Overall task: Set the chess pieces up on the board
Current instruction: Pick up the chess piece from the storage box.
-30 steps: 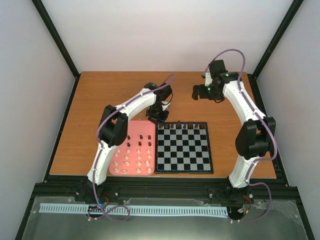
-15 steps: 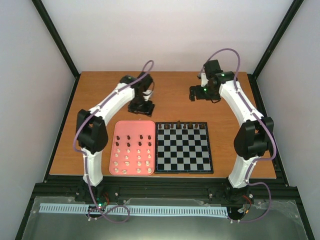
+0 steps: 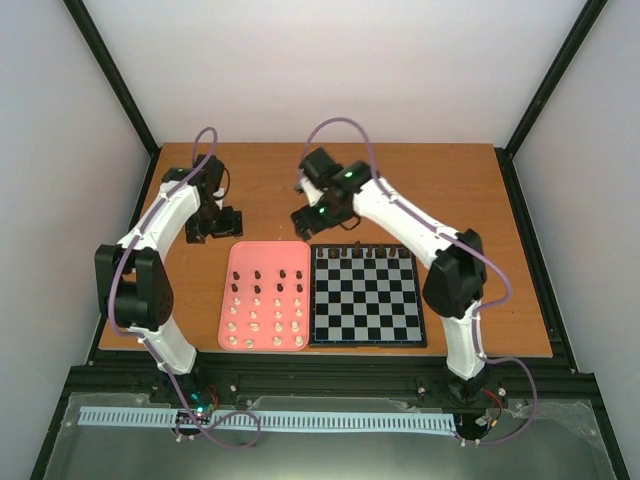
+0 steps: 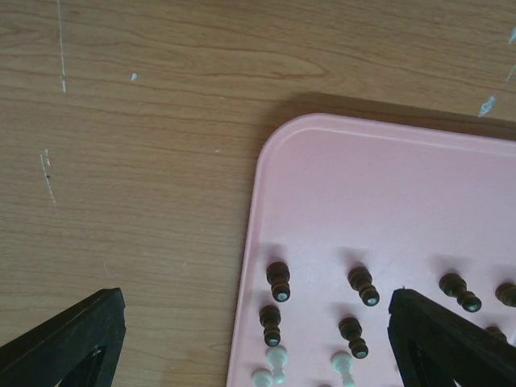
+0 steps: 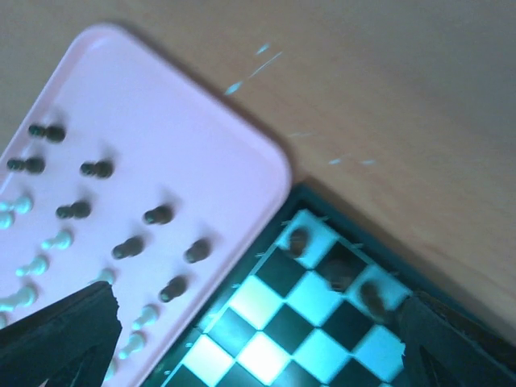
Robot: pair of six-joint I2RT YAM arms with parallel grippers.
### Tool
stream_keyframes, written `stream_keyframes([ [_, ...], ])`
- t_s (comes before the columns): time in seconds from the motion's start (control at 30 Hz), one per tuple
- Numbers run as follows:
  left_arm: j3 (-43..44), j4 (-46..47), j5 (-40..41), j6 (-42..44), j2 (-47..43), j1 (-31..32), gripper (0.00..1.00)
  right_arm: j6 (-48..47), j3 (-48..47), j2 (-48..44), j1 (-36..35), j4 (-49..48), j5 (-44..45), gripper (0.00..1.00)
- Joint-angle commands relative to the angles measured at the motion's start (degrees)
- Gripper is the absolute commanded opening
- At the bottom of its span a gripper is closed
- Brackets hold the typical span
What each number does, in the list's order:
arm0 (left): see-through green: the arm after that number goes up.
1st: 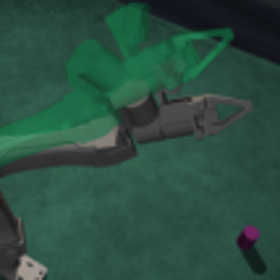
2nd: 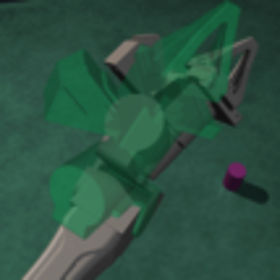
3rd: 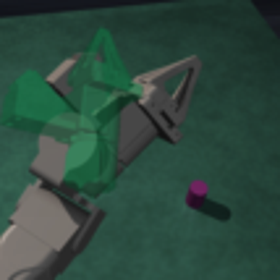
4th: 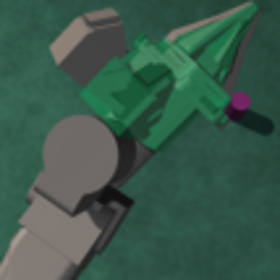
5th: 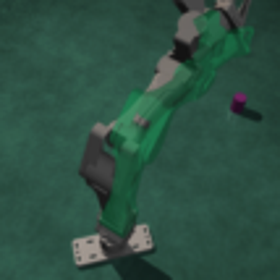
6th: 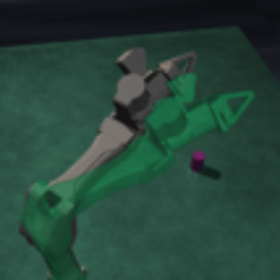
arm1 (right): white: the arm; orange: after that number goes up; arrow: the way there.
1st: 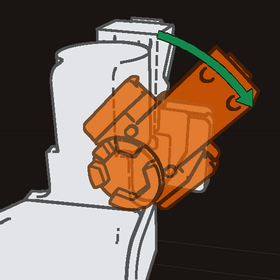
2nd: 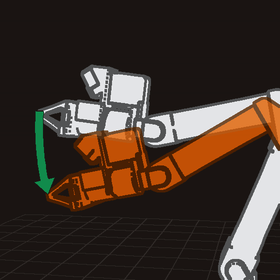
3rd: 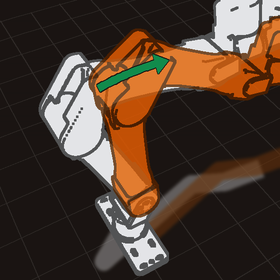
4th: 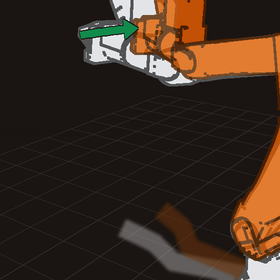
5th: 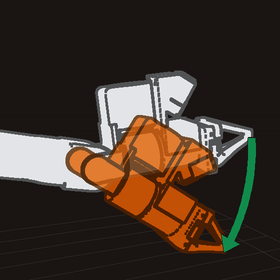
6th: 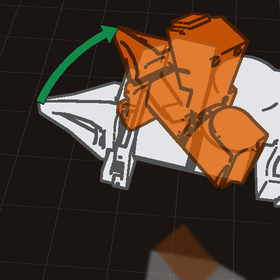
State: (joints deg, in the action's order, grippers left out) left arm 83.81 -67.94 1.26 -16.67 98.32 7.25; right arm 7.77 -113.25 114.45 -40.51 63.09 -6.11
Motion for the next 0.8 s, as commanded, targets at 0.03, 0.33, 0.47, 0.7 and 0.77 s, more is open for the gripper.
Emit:
stream_keyframes([
  [0.03,-4.3,4.3,0.9,-3.7,-3.9,-4.1,1.00,2.1,-1.5,5.1,-5.4,2.0,-2.4,0.90],
  [0.33,-9.3,7.3,-2.3,-4.9,-7.3,-7.2,1.00,1.1,-2.1,11.1,-8.6,2.3,-3.9,0.44],
  [0.47,-10.2,8.0,-2.5,-5.0,-7.9,-7.3,1.00,0.8,-3.7,13.4,-9.6,3.2,-3.6,0.44],
  [0.7,-10.4,8.5,-3.7,-5.1,-7.6,-7.3,1.00,0.6,-3.9,17.1,-9.9,4.1,-3.5,0.41],
  [0.77,-10.5,8.5,-3.8,-5.0,-7.3,-7.2,1.00,1.0,-3.5,17.3,-9.9,4.2,-2.9,0.39],
])
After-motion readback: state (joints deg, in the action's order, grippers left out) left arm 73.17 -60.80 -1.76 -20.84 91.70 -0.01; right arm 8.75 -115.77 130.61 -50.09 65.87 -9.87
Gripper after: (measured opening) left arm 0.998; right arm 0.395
